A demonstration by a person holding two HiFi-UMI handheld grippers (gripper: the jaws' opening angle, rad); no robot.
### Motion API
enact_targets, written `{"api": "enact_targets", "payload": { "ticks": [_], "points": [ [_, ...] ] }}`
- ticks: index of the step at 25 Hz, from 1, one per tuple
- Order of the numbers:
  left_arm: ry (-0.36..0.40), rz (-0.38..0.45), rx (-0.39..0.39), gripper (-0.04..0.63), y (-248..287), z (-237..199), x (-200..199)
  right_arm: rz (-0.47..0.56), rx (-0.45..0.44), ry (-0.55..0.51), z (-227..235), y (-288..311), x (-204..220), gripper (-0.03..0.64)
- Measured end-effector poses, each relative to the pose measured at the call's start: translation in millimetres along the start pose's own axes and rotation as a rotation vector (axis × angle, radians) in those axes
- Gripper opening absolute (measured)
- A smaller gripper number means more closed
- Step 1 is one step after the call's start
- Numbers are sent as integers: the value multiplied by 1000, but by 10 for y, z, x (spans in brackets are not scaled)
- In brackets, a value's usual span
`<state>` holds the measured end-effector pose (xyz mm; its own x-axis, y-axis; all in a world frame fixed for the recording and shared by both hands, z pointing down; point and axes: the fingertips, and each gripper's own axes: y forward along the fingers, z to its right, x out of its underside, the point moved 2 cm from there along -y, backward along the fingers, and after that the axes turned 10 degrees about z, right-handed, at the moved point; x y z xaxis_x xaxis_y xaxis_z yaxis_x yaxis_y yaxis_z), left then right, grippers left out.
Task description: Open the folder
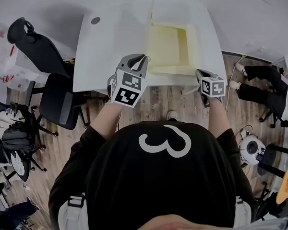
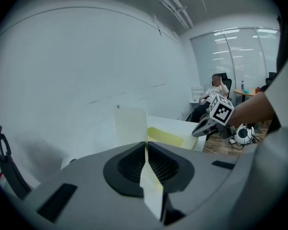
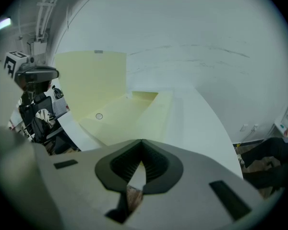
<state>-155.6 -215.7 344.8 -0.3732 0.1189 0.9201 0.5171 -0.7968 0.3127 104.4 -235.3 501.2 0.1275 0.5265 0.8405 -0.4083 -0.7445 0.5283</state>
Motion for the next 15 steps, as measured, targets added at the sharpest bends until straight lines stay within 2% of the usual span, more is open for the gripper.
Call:
{"api": "enact_targets", "payload": {
  "ticks": [3,7,15],
  "points": [
    [-49,9,-21,25,-73,-116,63,2,8,-1,-6,7,-3,23],
    [-162,27,-24,25,-165,-247,179,7,35,-19,-29,5,0,23],
    [-332,51,-70,25,-332,-504,391,30,60,-5,-23,-1,-14,23]
  ]
}}
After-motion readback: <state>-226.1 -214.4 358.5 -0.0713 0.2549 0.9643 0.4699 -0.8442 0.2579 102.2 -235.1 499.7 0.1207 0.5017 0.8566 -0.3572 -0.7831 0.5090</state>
